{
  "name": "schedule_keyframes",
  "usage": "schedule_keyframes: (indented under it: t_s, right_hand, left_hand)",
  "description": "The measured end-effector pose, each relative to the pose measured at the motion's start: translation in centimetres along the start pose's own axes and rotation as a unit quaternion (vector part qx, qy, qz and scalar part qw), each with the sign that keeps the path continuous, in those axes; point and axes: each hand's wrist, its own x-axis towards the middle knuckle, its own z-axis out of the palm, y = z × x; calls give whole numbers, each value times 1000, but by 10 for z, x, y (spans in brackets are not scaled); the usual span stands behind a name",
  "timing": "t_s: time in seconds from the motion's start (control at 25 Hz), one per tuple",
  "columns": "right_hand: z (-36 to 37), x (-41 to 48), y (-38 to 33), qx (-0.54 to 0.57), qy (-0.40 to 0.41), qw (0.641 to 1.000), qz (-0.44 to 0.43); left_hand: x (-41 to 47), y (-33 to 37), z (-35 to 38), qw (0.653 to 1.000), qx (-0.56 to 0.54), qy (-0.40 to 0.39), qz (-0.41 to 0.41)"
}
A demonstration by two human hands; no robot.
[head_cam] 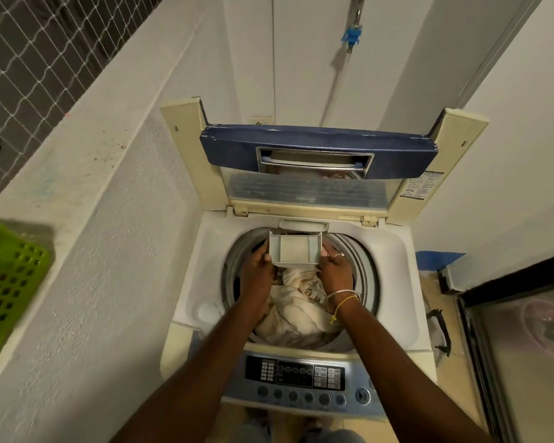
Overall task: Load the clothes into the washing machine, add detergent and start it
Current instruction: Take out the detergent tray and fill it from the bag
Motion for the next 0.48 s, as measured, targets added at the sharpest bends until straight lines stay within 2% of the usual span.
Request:
schedule_keyframes:
  t_s: [0.2,0.48]
  right_hand:
    - [-9,-34,-46,-33,-48,995,-76]
    - [2,-74,-116,-9,-138,970,-202]
  left_hand:
    - [-55,38,-25,997,2,35,63]
    - [-119,87,-67,979,-2,128,161]
